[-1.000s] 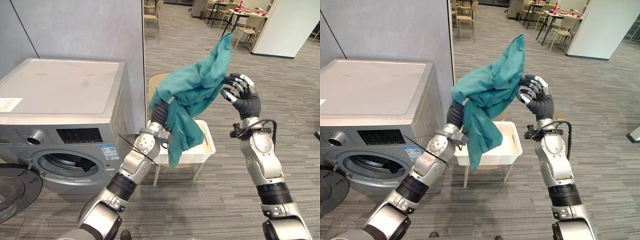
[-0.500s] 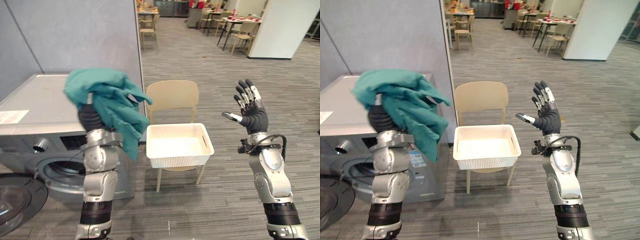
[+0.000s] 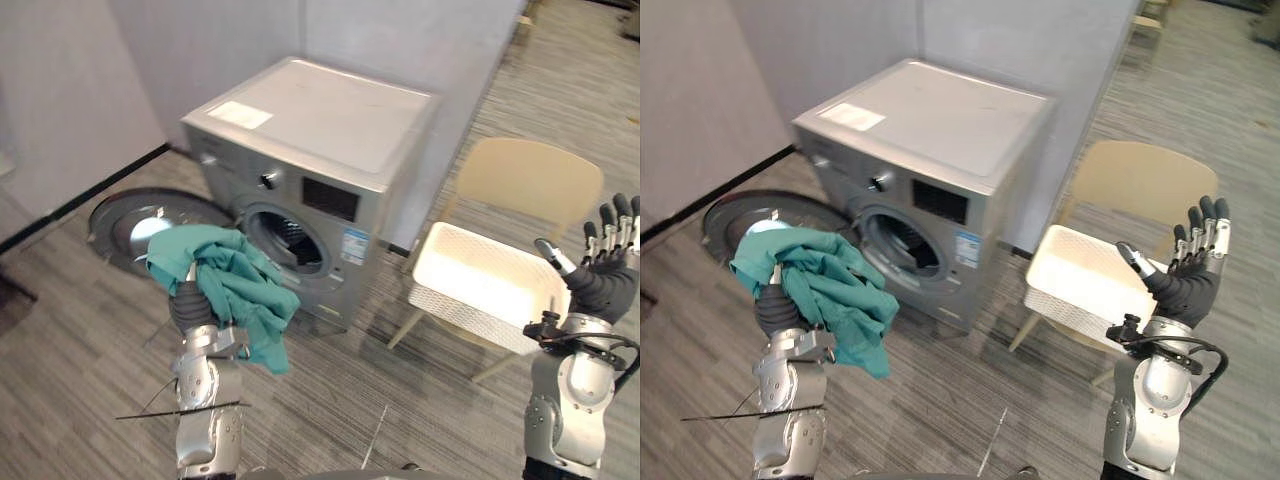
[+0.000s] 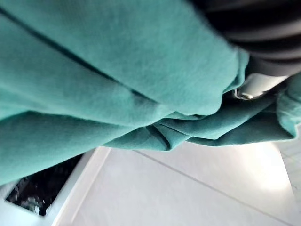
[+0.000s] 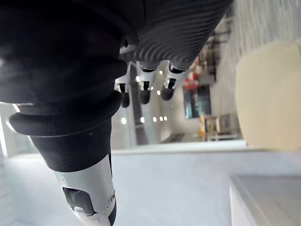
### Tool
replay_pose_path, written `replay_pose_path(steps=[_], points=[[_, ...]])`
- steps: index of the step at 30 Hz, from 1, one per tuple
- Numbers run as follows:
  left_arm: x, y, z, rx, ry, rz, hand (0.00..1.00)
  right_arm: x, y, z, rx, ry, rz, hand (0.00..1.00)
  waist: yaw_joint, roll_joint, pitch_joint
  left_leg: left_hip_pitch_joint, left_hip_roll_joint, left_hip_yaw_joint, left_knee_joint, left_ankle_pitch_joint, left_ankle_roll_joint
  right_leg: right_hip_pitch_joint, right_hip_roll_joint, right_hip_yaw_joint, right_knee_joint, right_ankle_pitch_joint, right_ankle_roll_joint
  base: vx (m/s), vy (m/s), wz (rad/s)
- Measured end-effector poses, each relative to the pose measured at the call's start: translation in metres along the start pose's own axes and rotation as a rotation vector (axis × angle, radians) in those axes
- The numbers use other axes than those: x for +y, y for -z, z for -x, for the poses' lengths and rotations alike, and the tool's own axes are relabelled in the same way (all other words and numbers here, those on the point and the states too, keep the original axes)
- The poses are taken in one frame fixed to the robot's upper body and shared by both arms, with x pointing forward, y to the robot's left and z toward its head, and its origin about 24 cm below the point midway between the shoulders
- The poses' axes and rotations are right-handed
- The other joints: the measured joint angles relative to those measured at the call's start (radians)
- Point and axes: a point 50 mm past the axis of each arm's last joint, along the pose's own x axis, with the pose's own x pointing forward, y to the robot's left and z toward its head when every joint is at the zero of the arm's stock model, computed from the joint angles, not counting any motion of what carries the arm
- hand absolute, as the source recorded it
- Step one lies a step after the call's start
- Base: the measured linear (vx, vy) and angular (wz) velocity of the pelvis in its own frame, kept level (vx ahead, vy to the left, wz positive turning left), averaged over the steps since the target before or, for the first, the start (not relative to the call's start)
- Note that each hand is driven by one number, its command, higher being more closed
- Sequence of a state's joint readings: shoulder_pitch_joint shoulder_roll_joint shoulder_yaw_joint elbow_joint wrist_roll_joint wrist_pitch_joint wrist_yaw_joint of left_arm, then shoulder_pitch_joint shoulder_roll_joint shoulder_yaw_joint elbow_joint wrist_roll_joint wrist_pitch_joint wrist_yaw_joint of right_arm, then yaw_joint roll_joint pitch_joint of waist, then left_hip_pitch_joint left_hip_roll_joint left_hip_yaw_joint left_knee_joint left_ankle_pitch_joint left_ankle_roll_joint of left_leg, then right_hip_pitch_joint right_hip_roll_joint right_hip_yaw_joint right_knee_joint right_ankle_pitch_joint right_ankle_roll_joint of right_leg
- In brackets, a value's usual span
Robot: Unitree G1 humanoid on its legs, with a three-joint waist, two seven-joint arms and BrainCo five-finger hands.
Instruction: Pick up the laundry basket with both hands and put the clothes into the washing machine.
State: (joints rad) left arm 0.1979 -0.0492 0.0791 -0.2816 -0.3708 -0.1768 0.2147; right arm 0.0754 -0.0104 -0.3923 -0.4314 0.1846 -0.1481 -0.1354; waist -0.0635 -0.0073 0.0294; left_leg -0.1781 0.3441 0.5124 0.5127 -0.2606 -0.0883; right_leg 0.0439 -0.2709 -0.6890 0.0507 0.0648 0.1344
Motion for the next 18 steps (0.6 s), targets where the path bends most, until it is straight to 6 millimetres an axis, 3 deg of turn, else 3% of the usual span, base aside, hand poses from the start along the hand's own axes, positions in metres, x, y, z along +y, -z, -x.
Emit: replay_pose_path(steps=[1, 3, 4, 5, 6, 8, 9, 10, 11, 14, 16, 17, 18], points=[[0.001, 0.002, 0.002, 0.011, -0.003, 0.001, 1.0, -0.001, -0.002, 0.0, -0.01, 0.004, 0.007, 0.0, 0.0, -0.005, 0.0, -0.008, -0.018, -0.015, 0.012, -0.009, 0.014, 0.01, -0.02, -0.008, 0.012, 0.0, 0.001, 0.05, 0.487, 1.01], [-0.004, 0.014, 0.007, 0.075, 0.032, 0.012, 1.0, -0.01, -0.011, -0.001, -0.05, 0.051, 0.062, 0.0, -0.006, 0.011, 0.018, -0.013, -0.097, -0.066, 0.026, -0.041, 0.067, -0.006, -0.148, -0.002, 0.225, 0.001, -0.012, 0.07, 0.431, 1.16], [-0.007, 0.016, 0.008, 0.088, 0.056, 0.016, 1.0, -0.015, -0.011, -0.001, -0.049, 0.075, 0.074, 0.0, -0.009, 0.014, 0.022, -0.006, -0.128, -0.089, 0.014, -0.049, 0.082, -0.019, -0.189, 0.031, 0.305, 0.006, -0.05, 0.07, 0.327, 1.25], [-0.014, 0.019, 0.01, 0.106, 0.085, 0.026, 1.0, -0.024, -0.011, 0.001, -0.044, 0.114, 0.1, 0.0, -0.019, 0.019, 0.03, 0.008, -0.173, -0.132, -0.008, -0.059, 0.101, -0.066, -0.231, 0.132, 0.428, 0.04, -0.169, 0.12, 0.362, 1.57], [-0.02, 0.022, 0.012, 0.119, 0.127, 0.032, 1.0, -0.035, -0.01, 0.008, -0.019, 0.151, 0.126, 0.0, -0.043, 0.04, 0.044, 0.013, -0.202, -0.199, -0.038, -0.063, 0.133, -0.178, -0.169, 0.396, 0.625, -0.026, -0.178, 0.14, 0.302, 1.55], [-0.018, 0.023, 0.012, 0.124, 0.134, 0.019, 1.0, -0.041, -0.009, 0.015, 0.0, 0.178, 0.139, 0.0, -0.065, 0.019, 0.052, 0.031, -0.237, -0.249, -0.08, -0.05, 0.163, -0.248, -0.048, 0.55, 0.752, -0.136, -0.127, 0.16, 0.172, 1.23], [-0.016, 0.025, 0.012, 0.137, 0.14, 0.007, 1.0, -0.044, -0.01, 0.019, 0.002, 0.199, 0.143, 0.0, -0.07, 0.007, 0.06, 0.055, -0.269, -0.264, -0.12, -0.042, 0.178, -0.293, 0.019, 0.585, 0.777, -0.203, -0.129, 0.19, 0.148, 0.91], [-0.015, 0.029, 0.013, 0.154, 0.142, 0.001, 1.0, -0.046, -0.012, 0.021, -0.003, 0.205, 0.149, 0.0, -0.072, -0.004, 0.062, 0.081, -0.294, -0.27, -0.152, -0.036, 0.183, -0.327, 0.077, 0.575, 0.751, -0.255, -0.119, 0.2, 0.121, 0.56], [-0.015, 0.031, 0.014, 0.165, 0.141, -0.001, 1.0, -0.047, -0.012, 0.021, -0.002, 0.206, 0.152, 0.0, -0.072, -0.005, 0.063, 0.093, -0.303, -0.272, -0.167, -0.036, 0.183, -0.34, 0.103, 0.56, 0.724, -0.274, -0.121, 0.18, 0.051, 0.32], [-0.017, 0.041, 0.017, 0.22, 0.153, -0.006, 1.0, -0.048, -0.012, 0.022, 0.002, 0.208, 0.155, 0.0, -0.088, 0.007, 0.073, 0.167, -0.334, -0.278, -0.235, -0.033, 0.173, -0.363, 0.185, 0.437, 0.518, -0.286, -0.13, 0.33, 0.086, 0.12], [-0.025, 0.045, 0.02, 0.237, 0.188, 0.0, 1.0, -0.049, -0.012, 0.024, 0.008, 0.215, 0.165, 0.0, -0.091, 0.016, 0.074, 0.212, -0.344, -0.269, -0.268, -0.045, 0.151, -0.36, 0.223, 0.354, 0.349, -0.235, -0.175, 0.43, 0.064, 0.02], [-0.029, 0.049, 0.021, 0.254, 0.203, 0.008, 1.0, -0.051, -0.012, 0.025, 0.012, 0.224, 0.175, 0.0, -0.1, 0.032, 0.077, 0.236, -0.339, -0.272, -0.276, -0.058, 0.13, -0.344, 0.24, 0.36, 0.322, -0.163, -0.25, 0.45, 0.042, 0.01], [-0.031, 0.052, 0.023, 0.27, 0.204, 0.011, 1.0, -0.051, -0.011, 0.025, 0.014, 0.231, 0.181, 0.0, -0.1, 0.048, 0.075, 0.248, -0.327, -0.269, -0.282, -0.056, 0.123, -0.329, 0.252, 0.356, 0.31, -0.163, -0.25, 0.47, 0.032, -0.07]])
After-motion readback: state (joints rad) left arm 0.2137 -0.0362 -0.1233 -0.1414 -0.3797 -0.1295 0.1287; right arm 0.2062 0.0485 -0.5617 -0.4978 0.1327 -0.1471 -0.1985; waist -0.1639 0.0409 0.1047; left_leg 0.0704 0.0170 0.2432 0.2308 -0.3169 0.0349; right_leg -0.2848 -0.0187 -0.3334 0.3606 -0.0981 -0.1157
